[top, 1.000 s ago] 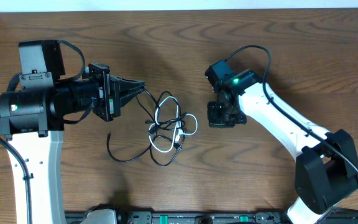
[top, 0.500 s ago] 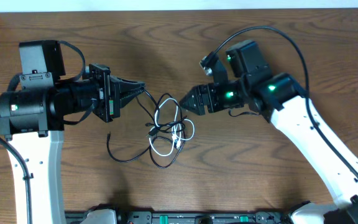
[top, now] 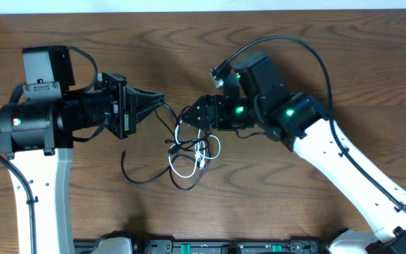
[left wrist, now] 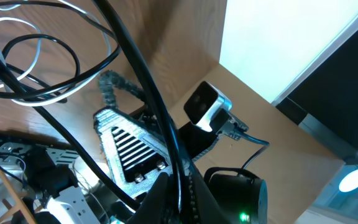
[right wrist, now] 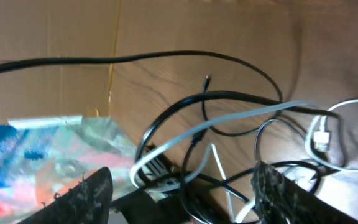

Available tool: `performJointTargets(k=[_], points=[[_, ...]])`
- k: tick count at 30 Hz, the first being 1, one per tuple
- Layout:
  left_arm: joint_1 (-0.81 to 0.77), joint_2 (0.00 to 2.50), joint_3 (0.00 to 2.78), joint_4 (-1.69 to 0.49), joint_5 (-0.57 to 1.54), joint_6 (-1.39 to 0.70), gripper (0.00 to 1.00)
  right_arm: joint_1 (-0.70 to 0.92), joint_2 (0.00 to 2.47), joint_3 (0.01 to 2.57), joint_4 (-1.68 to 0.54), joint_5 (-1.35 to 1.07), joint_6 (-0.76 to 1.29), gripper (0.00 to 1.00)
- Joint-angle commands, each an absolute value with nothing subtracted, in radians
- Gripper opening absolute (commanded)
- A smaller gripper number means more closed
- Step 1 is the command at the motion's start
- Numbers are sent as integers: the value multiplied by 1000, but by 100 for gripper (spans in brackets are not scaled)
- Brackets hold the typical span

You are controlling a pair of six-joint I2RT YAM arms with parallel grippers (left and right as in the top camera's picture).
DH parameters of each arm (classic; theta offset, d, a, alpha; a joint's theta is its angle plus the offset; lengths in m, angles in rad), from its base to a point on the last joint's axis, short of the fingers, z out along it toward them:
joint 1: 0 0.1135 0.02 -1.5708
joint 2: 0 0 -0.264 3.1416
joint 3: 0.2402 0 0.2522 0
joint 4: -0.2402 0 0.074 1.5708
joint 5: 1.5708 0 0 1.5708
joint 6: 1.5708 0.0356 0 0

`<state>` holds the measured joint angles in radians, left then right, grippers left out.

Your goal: Untangle cables

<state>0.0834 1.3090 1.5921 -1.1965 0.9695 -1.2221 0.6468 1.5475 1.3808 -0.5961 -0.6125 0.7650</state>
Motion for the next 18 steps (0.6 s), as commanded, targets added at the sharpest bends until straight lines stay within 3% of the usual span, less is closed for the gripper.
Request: performJointTargets(k=[1, 12, 18], points=[[81, 1303, 1600, -1196, 976, -1201, 7, 674, 1558, 1386, -579, -557, 862, 68], [81, 1303, 1600, -1196, 976, -1201, 7, 760, 1594, 1386, -536, -415, 955, 64], [81, 1303, 1600, -1197, 976, -1200, 8, 783, 1699, 1386, -506, -373, 983, 45]])
